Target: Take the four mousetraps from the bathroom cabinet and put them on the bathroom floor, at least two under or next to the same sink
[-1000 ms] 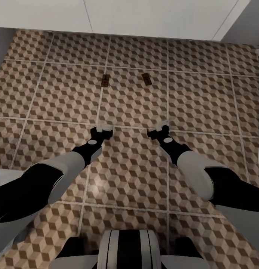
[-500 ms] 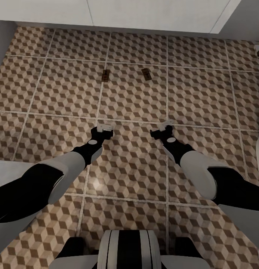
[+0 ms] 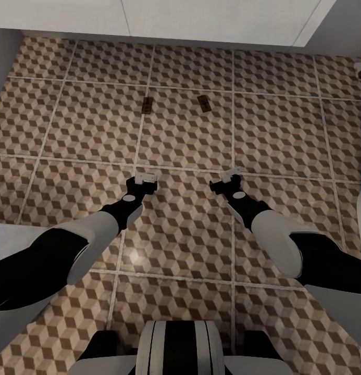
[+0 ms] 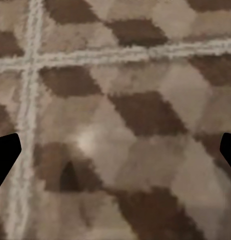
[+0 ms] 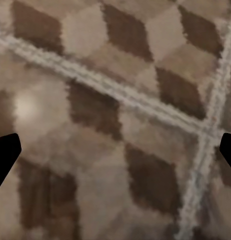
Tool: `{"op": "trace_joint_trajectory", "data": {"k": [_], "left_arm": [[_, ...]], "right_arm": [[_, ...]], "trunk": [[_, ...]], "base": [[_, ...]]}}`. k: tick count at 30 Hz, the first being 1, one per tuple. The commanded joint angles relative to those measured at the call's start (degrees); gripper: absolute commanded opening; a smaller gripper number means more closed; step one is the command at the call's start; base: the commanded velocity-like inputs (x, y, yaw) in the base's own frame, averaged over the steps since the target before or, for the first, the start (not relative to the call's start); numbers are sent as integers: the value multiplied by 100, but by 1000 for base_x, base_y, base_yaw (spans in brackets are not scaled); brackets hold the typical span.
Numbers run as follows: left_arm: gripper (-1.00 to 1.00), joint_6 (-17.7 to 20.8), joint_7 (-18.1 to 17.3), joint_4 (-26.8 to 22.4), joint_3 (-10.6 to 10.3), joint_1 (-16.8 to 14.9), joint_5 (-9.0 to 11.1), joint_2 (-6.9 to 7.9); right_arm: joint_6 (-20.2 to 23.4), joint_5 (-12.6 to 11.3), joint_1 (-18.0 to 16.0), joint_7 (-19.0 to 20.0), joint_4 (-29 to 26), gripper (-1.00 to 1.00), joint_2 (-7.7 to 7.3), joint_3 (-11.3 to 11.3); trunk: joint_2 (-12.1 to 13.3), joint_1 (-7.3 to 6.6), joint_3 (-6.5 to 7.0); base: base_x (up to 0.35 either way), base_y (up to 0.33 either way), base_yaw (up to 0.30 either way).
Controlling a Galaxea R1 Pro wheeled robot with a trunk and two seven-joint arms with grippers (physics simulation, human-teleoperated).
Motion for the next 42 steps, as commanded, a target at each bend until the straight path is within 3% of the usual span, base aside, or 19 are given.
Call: {"op": "trace_joint_trajectory", "data": {"k": [1,3,26,42], "left_arm": [[100,-20,15,8,-50,-3,52,-2],[100,-20,16,8,-50,-3,53,-2],[100,-11,19,25,-50,-3,59,-2],[100,-19,0,34,-50,16,60,-2]], "right_arm": [[-16,50,-4,-28,9,100,0,-22],[-16,50,-4,-28,10,100,2,-22],[-24,50,1,-23,18,100,-8,-22],[-294,50,36,-14,25,100,-73,-19]], "trunk": [[-1,-1,-3],[-1,-1,-3],[30,-60,507],[51,-101,861]], "base": [[0,0,0],[0,0,0],[0,0,0],[0,0,0]]}}
